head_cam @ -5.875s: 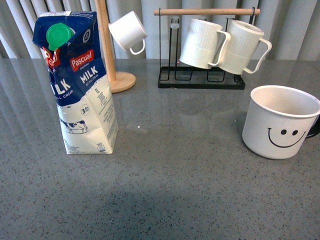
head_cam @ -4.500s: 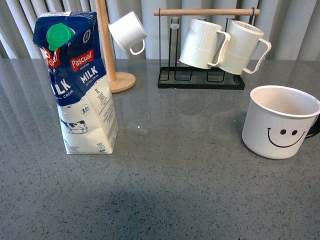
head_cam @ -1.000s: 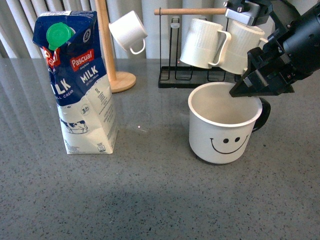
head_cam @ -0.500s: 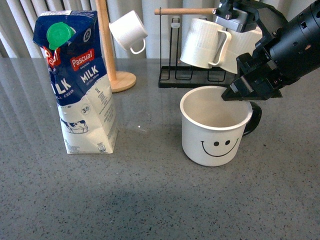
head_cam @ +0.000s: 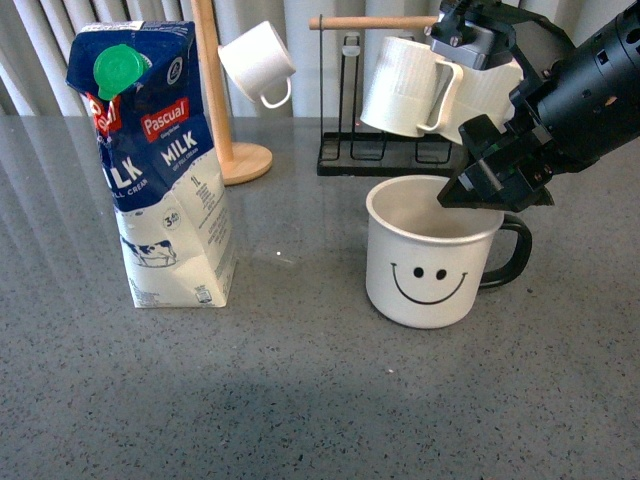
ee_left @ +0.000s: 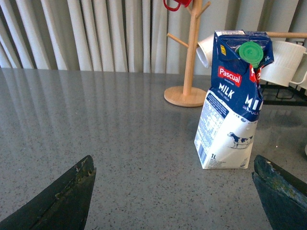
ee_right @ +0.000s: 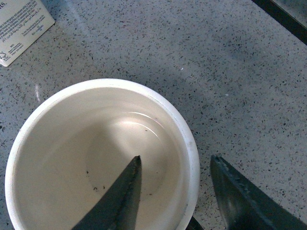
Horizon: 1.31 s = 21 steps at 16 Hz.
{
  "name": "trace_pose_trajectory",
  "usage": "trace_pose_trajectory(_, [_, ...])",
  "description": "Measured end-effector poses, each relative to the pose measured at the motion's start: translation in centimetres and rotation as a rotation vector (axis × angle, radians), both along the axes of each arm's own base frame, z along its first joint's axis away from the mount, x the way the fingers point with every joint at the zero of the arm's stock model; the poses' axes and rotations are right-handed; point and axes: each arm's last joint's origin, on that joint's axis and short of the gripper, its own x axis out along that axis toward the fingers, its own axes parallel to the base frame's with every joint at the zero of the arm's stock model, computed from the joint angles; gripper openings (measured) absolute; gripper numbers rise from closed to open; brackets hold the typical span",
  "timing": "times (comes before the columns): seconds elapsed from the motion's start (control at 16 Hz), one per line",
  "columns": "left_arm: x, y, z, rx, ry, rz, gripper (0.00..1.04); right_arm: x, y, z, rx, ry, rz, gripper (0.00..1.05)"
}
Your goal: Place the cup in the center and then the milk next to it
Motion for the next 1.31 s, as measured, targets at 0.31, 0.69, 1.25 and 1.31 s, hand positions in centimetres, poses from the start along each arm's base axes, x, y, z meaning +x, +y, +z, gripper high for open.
trace_pose_trajectory(0.31, [0.0, 0.0, 0.0, 0.0, 0.0, 0.0, 0.98, 0.0, -1.3, 1.7, 0.044, -0.056, -0.022, 0.91])
trace_pose_trajectory(0.69, [0.0, 0.0, 0.0, 0.0, 0.0, 0.0, 0.98, -5.9, -7.7, 8.1, 0.285, -0.449, -0.307, 0.98])
trace_pose_trajectory(1.25, [0.0, 0.0, 0.0, 0.0, 0.0, 0.0, 0.98, -27.9, -11.0, -0.6, 0.358, -0.752, -0.714, 0.47])
trace_pose_trajectory(1.31, [0.0, 0.0, 0.0, 0.0, 0.0, 0.0, 0.98, -28.0, -11.0, -0.7, 0.362, -0.775, -0.708, 0.34])
